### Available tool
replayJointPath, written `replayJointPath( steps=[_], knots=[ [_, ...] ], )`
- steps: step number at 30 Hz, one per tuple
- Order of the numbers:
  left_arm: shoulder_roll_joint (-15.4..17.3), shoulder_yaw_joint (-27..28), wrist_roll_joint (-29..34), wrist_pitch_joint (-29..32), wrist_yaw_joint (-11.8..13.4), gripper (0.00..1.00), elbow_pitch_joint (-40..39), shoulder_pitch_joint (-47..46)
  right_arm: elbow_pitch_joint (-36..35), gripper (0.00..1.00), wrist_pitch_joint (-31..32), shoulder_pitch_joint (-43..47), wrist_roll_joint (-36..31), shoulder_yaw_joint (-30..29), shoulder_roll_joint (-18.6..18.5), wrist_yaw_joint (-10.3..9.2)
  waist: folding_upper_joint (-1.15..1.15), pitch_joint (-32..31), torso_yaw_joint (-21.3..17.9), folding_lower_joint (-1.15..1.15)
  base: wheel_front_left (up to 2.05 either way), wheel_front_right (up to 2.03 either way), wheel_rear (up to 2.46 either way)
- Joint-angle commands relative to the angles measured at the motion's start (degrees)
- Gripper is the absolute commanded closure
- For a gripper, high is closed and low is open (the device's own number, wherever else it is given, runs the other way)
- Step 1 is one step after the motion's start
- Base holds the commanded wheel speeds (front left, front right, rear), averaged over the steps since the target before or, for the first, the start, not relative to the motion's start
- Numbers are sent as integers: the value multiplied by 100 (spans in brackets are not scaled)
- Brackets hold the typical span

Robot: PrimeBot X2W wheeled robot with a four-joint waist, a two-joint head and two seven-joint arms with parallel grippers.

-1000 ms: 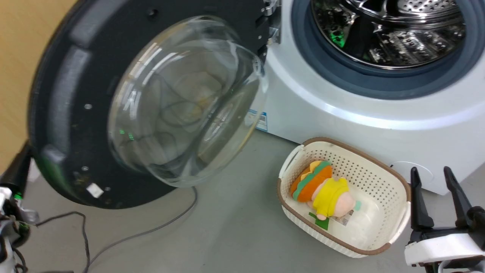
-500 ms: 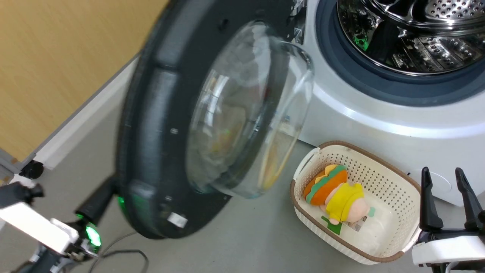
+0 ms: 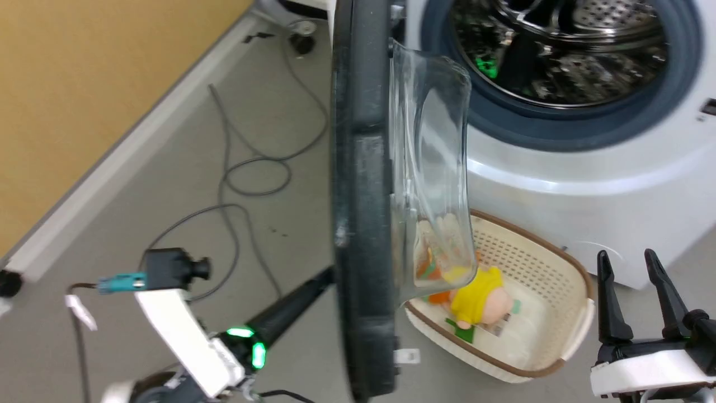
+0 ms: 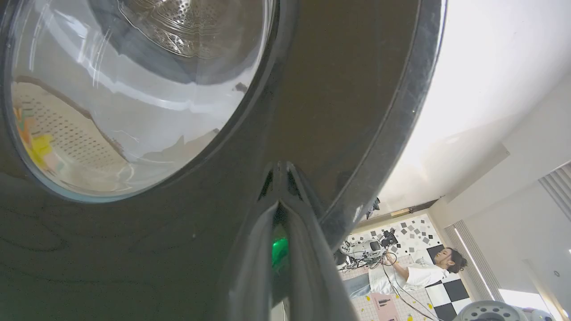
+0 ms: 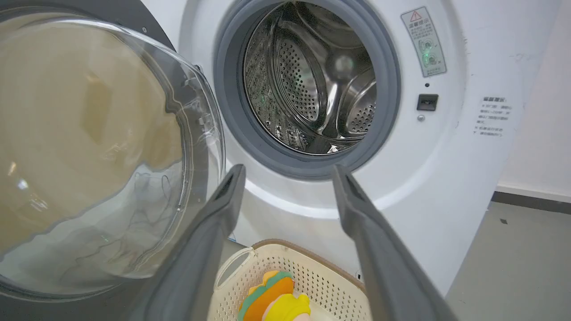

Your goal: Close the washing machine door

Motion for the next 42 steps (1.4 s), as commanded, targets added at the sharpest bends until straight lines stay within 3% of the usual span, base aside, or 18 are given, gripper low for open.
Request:
replayJointPath(
  steps=[1,15,22,34,39,42],
  knots=[
    [-48,-194,36,-94,-29,100,-32,-33,-10,0,-25,-6,50,39,17,5,0,3,-271,0,0,0,0],
    [-53,-1749,550,-1655,-30,100,791,-593,-37,0,-25,-139,215,156,17,5,0,145,-1749,0,0,0,0],
    [57,-2307,554,-2529,-30,100,1387,-885,-16,0,-25,-146,290,155,17,5,0,179,-2162,0,0,0,0],
    [401,-2737,401,-3982,-30,100,1441,-1165,-83,0,-25,-87,325,-54,17,5,0,-13,-2084,0,0,0,0],
    [830,-2753,600,-4729,-30,100,1145,-1198,-208,0,-25,-137,378,-351,17,5,0,-173,-1945,0,0,0,0],
    [1263,-2807,1219,-5312,-30,100,1334,-1228,-372,0,-25,-213,325,-449,17,5,0,-264,-1868,0,0,0,0]
  ],
)
